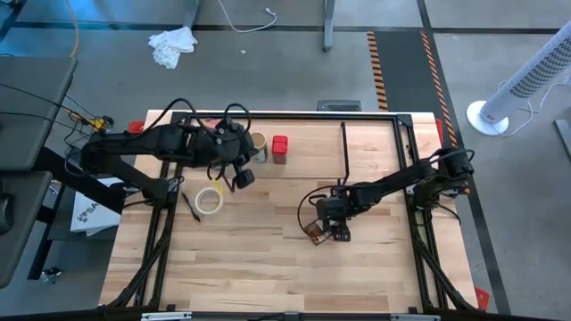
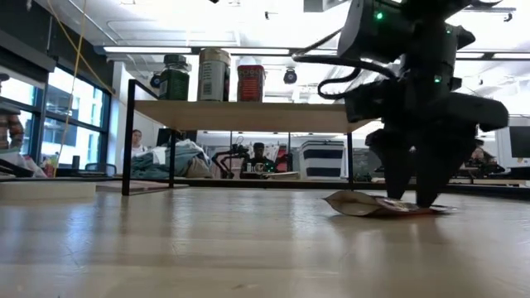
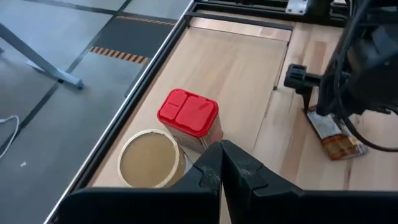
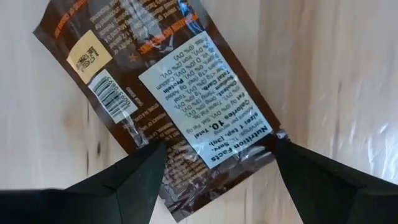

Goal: Shelf spices
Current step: Put the brown pack on the shelf

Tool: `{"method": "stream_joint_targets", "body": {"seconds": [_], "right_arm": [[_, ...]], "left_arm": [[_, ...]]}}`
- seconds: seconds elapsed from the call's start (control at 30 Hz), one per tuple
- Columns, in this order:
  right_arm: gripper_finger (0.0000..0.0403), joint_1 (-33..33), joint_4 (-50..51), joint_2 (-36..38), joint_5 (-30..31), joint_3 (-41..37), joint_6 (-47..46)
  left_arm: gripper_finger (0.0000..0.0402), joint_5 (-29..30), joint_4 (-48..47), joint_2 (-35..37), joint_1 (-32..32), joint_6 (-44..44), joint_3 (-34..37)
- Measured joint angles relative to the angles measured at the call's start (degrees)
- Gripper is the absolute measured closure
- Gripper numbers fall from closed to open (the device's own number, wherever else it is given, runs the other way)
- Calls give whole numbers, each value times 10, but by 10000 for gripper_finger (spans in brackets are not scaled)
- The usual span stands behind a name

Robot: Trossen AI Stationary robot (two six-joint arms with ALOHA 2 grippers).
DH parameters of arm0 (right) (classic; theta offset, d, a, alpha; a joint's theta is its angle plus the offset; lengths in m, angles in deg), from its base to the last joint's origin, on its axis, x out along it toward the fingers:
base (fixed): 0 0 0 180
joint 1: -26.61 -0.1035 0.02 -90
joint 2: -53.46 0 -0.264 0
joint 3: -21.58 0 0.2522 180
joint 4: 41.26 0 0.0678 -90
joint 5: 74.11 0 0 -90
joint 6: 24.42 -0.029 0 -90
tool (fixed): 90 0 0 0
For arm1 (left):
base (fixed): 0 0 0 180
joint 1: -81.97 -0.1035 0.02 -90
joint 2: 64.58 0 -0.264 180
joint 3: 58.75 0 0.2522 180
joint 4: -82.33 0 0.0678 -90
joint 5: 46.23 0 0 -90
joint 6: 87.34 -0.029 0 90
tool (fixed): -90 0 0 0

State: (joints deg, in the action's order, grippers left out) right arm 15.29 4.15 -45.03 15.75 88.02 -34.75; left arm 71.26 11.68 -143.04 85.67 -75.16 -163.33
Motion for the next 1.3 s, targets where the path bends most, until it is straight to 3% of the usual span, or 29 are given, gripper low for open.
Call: {"method": "stream_joint_targets", "body": {"seconds": [0.17,0.3,0.4,0.57,0.6,0.87,1.07,1.2,1.3], "right_arm": [[105,0,-9,-33,-6,3,11],[139,-6,-10,-41,-11,4,27],[200,-15,-10,-41,-1,4,26],[362,-29,-5,-40,-7,4,-7],[380,-32,-3,-38,-8,4,-12],[396,-52,122,-14,50,70,40],[399,-52,191,31,127,154,87],[401,-52,234,65,187,232,118],[401,-49,259,72,218,297,160]], "left_arm": [[402,0,9,0,1,9,0],[402,4,15,0,6,27,0],[402,13,20,0,10,40,0],[402,18,63,1,14,43,0],[402,18,76,2,16,42,0],[402,44,113,3,29,42,0],[402,44,121,2,31,45,0],[402,40,124,-9,32,99,0],[402,13,160,-28,34,114,0]]}}
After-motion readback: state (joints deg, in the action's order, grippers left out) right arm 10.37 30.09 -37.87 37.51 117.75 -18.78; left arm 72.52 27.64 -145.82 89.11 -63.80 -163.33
